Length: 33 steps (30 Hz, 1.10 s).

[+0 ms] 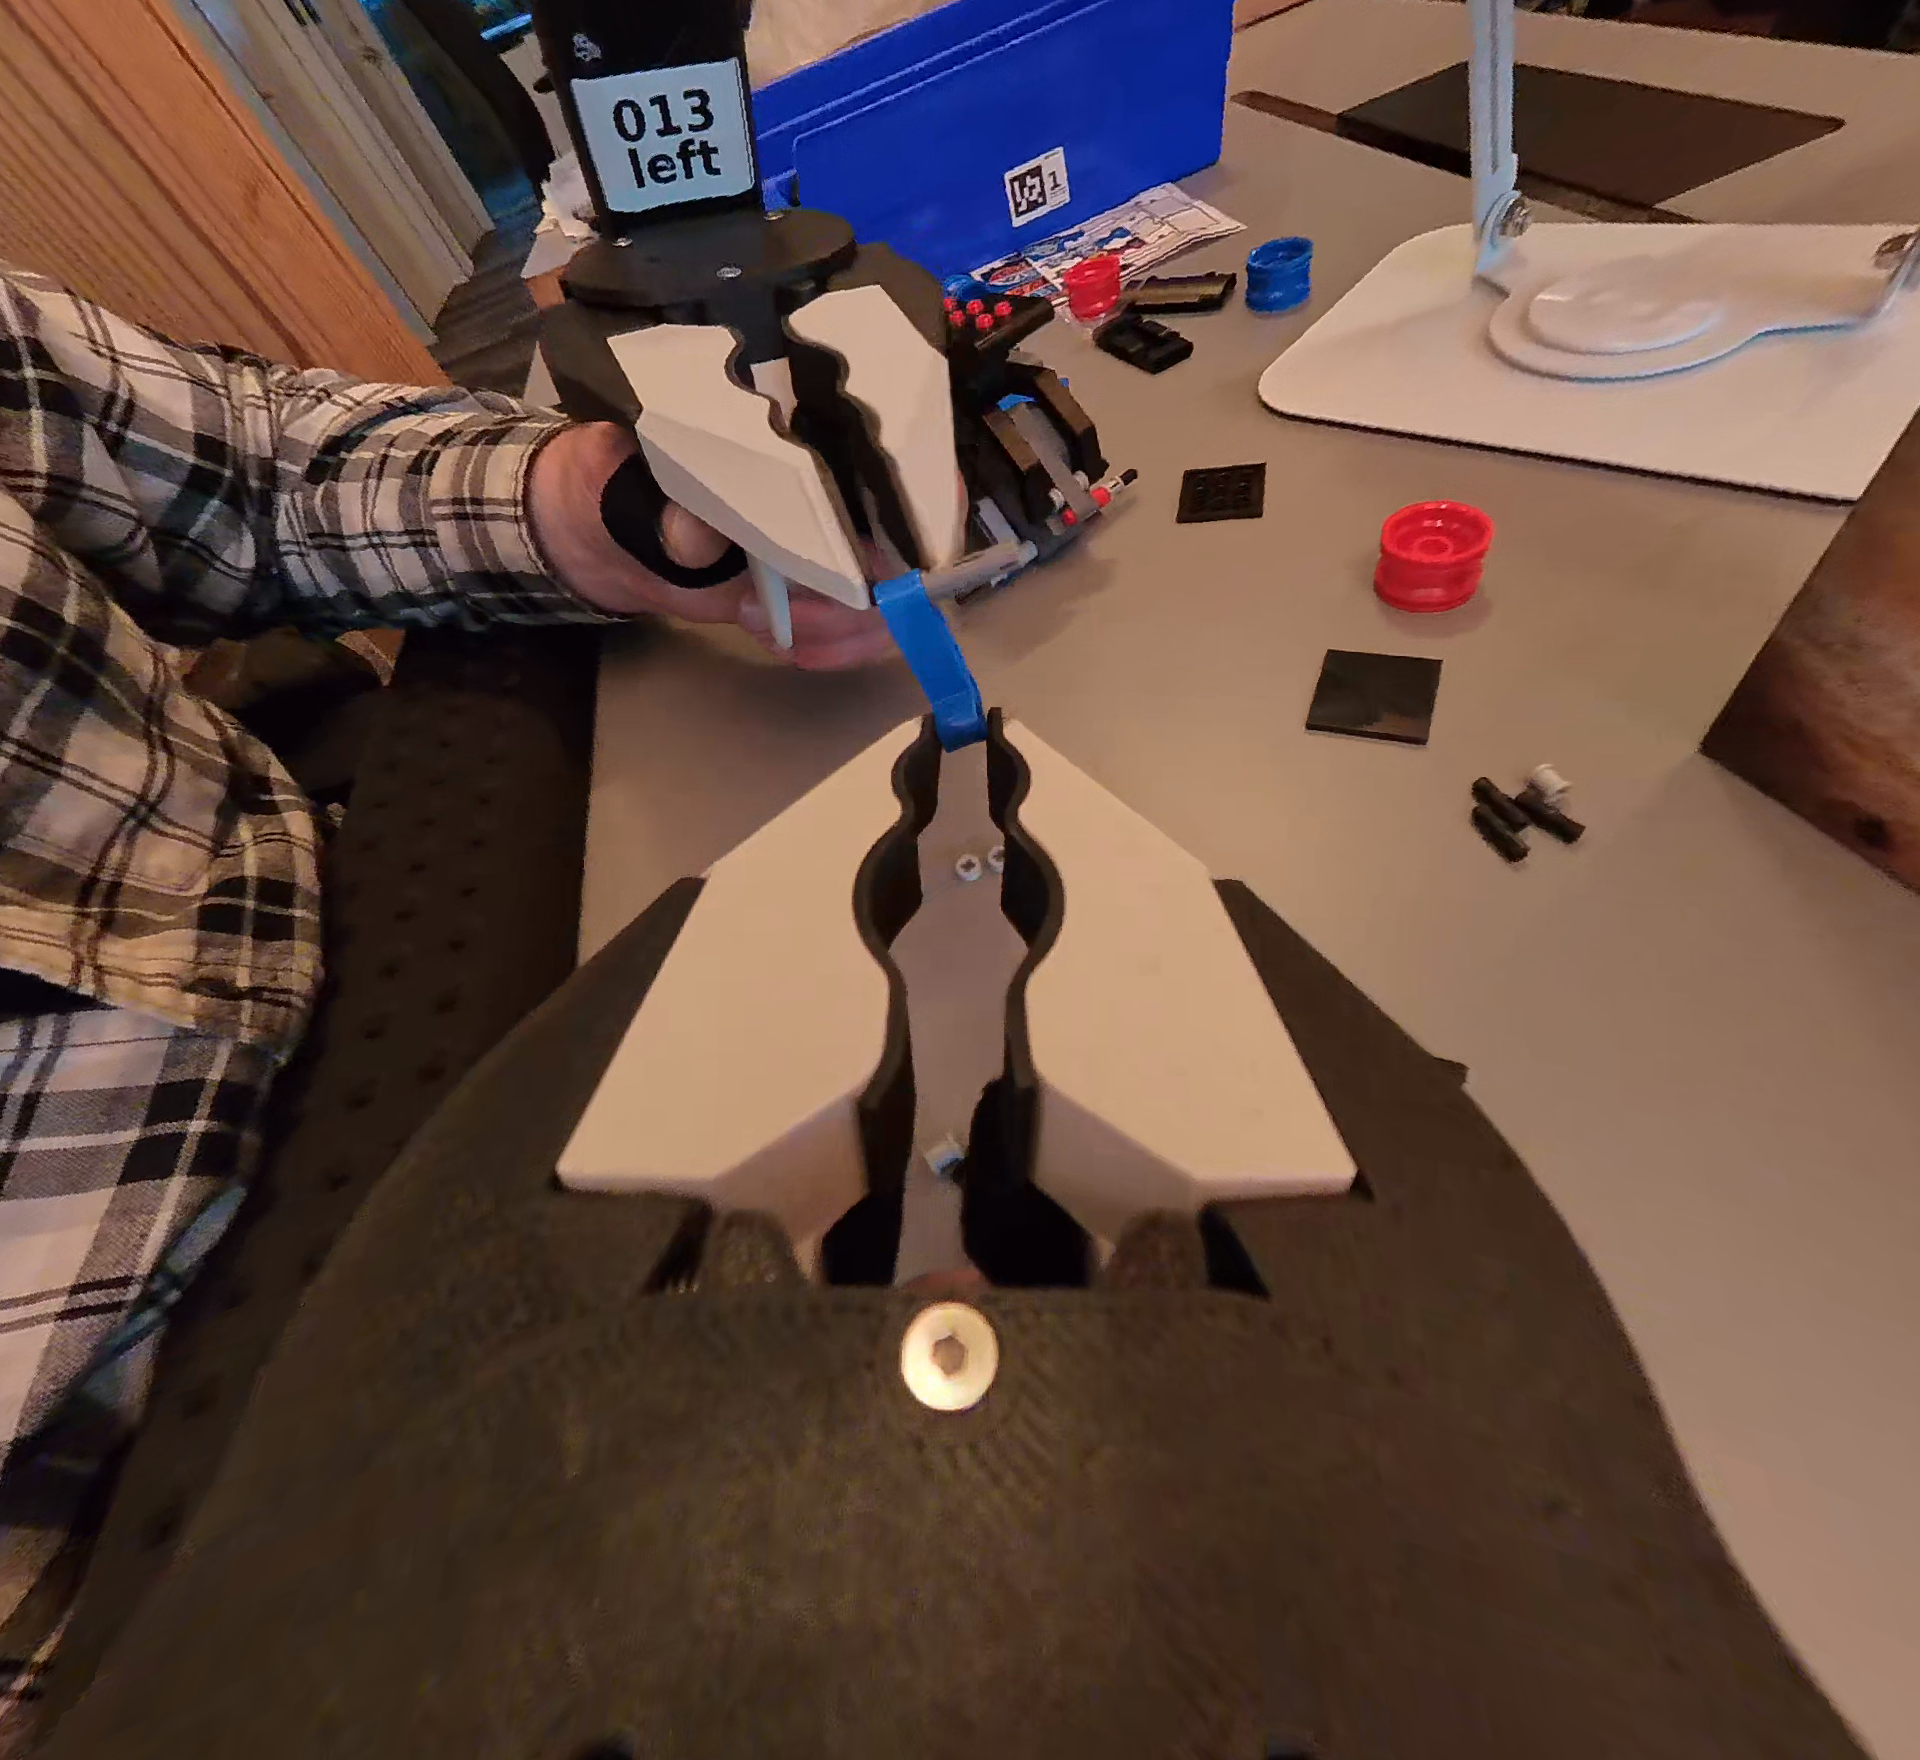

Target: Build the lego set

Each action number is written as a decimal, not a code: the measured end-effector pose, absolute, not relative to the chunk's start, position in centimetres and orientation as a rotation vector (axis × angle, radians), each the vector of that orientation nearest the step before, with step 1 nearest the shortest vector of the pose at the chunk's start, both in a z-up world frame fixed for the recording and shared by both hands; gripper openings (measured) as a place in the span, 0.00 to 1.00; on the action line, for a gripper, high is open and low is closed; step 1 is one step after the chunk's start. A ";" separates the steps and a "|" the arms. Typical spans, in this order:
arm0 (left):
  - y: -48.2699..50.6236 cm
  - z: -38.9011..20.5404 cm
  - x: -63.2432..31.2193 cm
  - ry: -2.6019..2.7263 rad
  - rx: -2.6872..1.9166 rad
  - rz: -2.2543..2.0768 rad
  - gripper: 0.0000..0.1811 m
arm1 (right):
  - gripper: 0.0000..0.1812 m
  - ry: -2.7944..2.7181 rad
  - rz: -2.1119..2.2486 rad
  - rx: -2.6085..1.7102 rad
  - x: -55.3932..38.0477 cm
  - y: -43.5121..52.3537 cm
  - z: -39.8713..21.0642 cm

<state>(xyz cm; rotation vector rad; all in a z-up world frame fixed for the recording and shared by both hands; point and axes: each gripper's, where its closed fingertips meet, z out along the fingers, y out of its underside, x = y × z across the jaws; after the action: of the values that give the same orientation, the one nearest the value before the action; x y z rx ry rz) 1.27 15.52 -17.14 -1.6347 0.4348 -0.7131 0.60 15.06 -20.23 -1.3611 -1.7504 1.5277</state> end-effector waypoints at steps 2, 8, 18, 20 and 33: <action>15.5 -17.0 1.4 0.437 -1.627 -0.720 0.00 | 0.04 -1.748 1.551 -1.369 0.6 15.0 -20.2; 15.6 -17.0 1.2 0.415 -1.624 -0.747 0.01 | 0.04 -1.720 1.639 -1.408 0.7 14.9 -19.9; 15.5 -17.3 1.7 0.424 -1.641 -0.770 0.12 | 0.04 -1.701 1.728 -1.444 0.8 14.8 -19.8; 15.5 -17.4 1.9 0.427 -1.642 -0.771 0.09 | 0.04 -1.709 1.733 -1.444 0.9 14.7 -19.8; 15.8 -17.1 1.4 0.391 -1.629 -0.719 0.03 | 0.07 -1.712 1.523 -1.342 0.5 15.3 -19.7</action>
<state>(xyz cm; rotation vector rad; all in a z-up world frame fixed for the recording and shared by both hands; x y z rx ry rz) 1.35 15.84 -17.08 -1.6286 0.3905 -0.7191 0.53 15.34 -19.67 -1.3422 -1.7115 1.5230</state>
